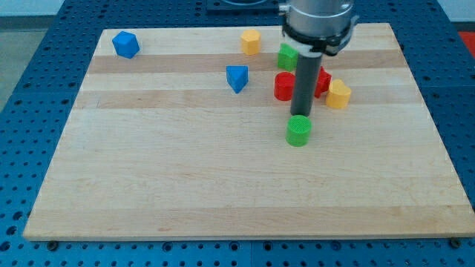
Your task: Move the yellow heart to the top right
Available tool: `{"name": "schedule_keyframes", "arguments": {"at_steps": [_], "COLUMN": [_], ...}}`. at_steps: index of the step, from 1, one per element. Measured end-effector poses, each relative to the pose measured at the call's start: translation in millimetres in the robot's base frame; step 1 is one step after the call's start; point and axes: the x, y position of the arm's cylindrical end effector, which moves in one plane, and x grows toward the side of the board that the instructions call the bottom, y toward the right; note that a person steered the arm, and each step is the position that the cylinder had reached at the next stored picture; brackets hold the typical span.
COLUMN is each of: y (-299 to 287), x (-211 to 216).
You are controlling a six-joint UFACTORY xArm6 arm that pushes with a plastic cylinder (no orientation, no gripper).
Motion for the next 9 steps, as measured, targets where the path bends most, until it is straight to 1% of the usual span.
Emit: {"name": "schedule_keyframes", "arguments": {"at_steps": [2,3,6,9], "y": [51,67,79,79], "x": [-5,-16,-49,-96]}}
